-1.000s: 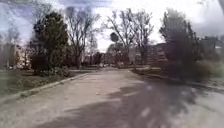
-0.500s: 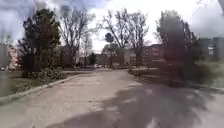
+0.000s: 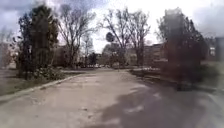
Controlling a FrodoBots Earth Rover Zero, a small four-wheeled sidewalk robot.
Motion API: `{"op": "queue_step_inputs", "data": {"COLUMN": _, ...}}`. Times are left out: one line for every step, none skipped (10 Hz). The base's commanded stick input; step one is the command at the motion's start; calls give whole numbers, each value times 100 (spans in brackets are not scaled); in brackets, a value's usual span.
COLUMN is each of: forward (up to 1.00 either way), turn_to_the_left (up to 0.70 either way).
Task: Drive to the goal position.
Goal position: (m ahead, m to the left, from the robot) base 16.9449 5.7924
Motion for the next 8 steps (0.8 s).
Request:
{"op": "queue_step_inputs", "data": {"forward": 70, "turn_to_the_left": 0}}
{"op": "queue_step_inputs", "data": {"forward": 70, "turn_to_the_left": 0}}
{"op": "queue_step_inputs", "data": {"forward": 70, "turn_to_the_left": 0}}
{"op": "queue_step_inputs", "data": {"forward": 70, "turn_to_the_left": 0}}
{"op": "queue_step_inputs", "data": {"forward": 70, "turn_to_the_left": 0}}
{"op": "queue_step_inputs", "data": {"forward": 70, "turn_to_the_left": 0}}
{"op": "queue_step_inputs", "data": {"forward": 70, "turn_to_the_left": 0}}
{"op": "queue_step_inputs", "data": {"forward": 70, "turn_to_the_left": 0}}
